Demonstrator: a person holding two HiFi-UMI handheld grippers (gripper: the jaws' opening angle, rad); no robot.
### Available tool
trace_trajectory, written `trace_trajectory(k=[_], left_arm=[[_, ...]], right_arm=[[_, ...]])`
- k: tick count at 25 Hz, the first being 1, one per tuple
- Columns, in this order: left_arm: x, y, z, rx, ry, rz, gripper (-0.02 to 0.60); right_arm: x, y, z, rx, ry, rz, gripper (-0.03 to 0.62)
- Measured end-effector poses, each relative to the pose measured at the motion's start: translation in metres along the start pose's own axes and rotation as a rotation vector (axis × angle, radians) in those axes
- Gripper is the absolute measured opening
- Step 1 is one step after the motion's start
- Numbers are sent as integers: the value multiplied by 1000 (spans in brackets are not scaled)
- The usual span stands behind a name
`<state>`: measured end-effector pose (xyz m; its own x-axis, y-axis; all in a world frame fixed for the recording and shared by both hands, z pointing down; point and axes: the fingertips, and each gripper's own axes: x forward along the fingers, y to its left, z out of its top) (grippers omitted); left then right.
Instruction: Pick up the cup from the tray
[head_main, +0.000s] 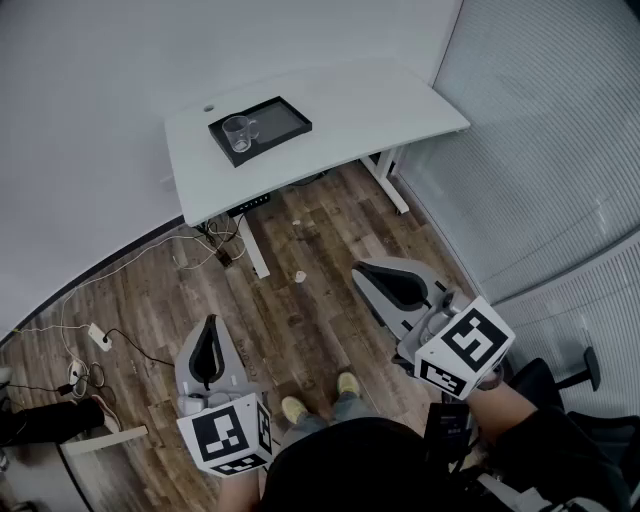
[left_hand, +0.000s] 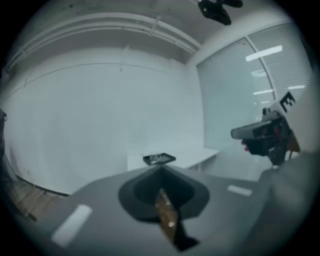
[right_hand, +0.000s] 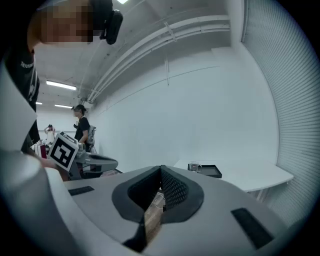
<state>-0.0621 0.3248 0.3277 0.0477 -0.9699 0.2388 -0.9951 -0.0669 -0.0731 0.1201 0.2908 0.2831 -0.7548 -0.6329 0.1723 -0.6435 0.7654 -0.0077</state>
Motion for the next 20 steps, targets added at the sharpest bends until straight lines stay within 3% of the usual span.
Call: trace_trajectory(k=[8,14,20], left_arm=[[-9,2,16,48,-147,6,2],[-16,1,-11,34,-93,-34,2],[-22,10,-27,3,-62,-32,2]], right_arm=[[24,28,-4,-88,14,-18,5],[40,30,-45,-28,74,-50,5],[38,36,-38,53,21,-74,5]])
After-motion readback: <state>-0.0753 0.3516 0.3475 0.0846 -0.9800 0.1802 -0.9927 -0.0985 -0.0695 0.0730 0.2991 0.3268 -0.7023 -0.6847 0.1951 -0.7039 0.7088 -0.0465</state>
